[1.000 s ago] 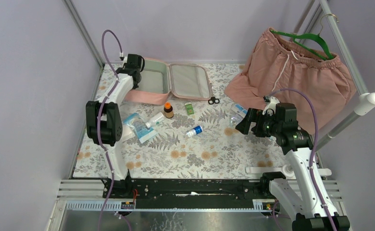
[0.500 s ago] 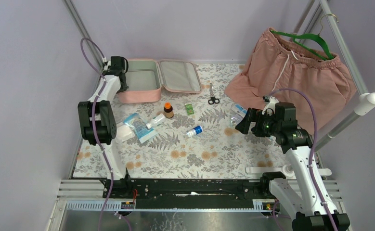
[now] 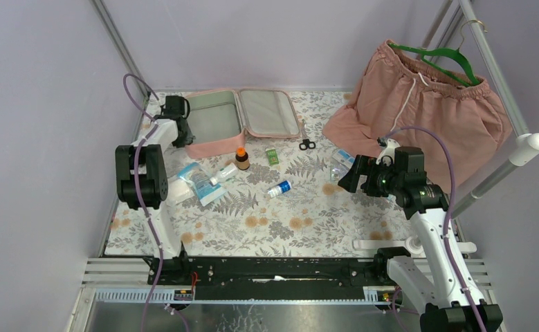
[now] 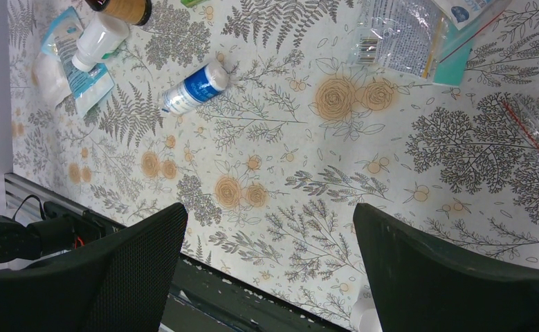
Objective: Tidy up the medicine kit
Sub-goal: Adjust the medicine box at the center of the board.
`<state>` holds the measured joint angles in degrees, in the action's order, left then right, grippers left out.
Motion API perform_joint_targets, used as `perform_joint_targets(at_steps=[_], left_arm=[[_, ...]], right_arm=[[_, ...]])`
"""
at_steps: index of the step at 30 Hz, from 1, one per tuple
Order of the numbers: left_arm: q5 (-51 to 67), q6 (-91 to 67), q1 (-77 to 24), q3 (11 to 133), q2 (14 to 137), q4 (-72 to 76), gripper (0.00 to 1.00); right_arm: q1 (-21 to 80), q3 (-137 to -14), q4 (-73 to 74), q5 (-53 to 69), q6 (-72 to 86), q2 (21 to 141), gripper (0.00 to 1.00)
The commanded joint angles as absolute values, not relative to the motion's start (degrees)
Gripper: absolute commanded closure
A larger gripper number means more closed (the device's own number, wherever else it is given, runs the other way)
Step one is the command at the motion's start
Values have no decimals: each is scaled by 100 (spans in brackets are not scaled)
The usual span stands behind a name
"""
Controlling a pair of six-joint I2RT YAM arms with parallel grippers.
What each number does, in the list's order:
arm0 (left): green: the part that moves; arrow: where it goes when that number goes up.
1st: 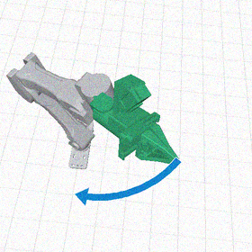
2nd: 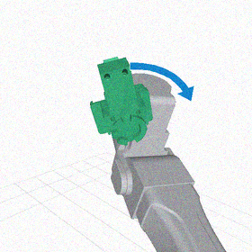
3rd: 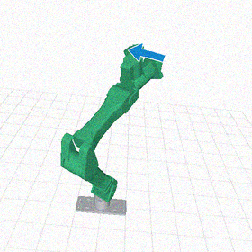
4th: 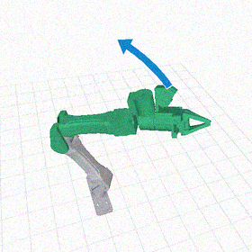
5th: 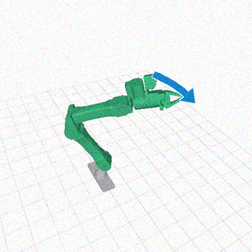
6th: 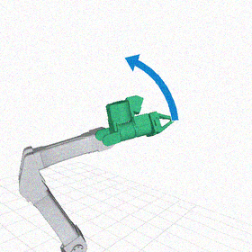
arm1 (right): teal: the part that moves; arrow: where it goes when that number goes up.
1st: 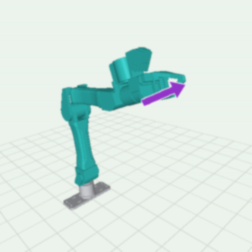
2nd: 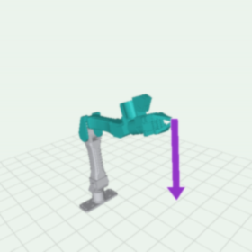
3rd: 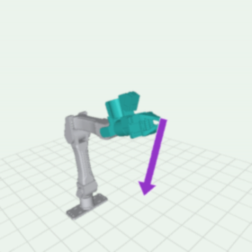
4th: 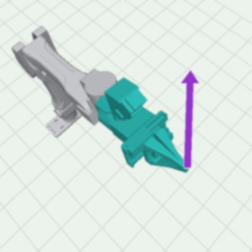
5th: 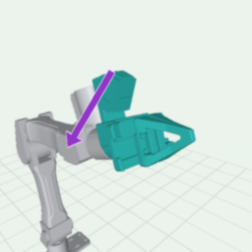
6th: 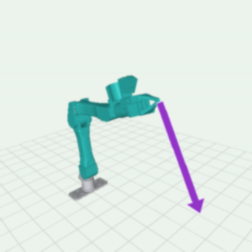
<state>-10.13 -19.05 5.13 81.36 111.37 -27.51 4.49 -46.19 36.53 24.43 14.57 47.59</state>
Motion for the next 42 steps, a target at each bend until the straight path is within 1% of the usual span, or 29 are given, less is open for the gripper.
perform_joint_targets(at_steps=[1, 4, 6, 8, 9, 10, 15, 21, 23, 27, 30, 32, 35, 38, 42], left_arm=[[-941, -2431, 448, 7849, 10691, -2314, 82], [-1246, -2653, 448, 7720, 10498, -2366, 72], [-1277, -2745, 448, 7663, 10372, -2437, 59], [-1245, -2798, 449, 7585, 10182, -2467, 51], [-1214, -2807, 448, 7537, 10057, -2453, 44], [-1176, -2811, 448, 7497, 9934, -2452, 41], [-841, -2688, 449, 7443, 9253, -2536, 39], [-407, -2536, 519, 6696, 8149, -2145, 27], [-319, -2517, 566, 6413, 7843, -1971, 25], [-226, -2531, 631, 6174, 7555, -1931, 24], [212, -2561, 650, 6100, 7384, -2008, 23], [489, -2571, 650, 5832, 7163, -1887, 19], [548, -2489, 640, 5535, 6837, -1712, 12], [425, -2449, 641, 5442, 6672, -1733, 11], [682, -2514, 640, 5304, 6627, -1663, 11]], right_arm=[[470, -4693, 3601, 2344, 1415, 4774, 0], [473, -4693, 3609, 2331, 1415, 4760, 0], [473, -4706, 3618, 2288, 1447, 4776, 0], [475, -4740, 3620, 2267, 1488, 4808, 0], [475, -4768, 3614, 2280, 1516, 4835, 0], [475, -4805, 3596, 2284, 1568, 4868, 0], [474, -4972, 3269, 2272, 1939, 4963, 0], [469, -5126, 2735, 1964, 2394, 5114, 0], [474, -5261, 2638, 1983, 2401, 5253, 0], [473, -5443, 2355, 2296, 2225, 5676, 0], [470, -5532, 1963, 2715, 2305, 6051, 1], [557, -5713, 1887, 2798, 2317, 6412, 5], [1048, -6220, 2070, 2124, 1934, 7030, 6], [1424, -6747, 2257, 1509, 1579, 7801, 6], [1681, -7485, 2382, 958, 1199, 8819, 7]])
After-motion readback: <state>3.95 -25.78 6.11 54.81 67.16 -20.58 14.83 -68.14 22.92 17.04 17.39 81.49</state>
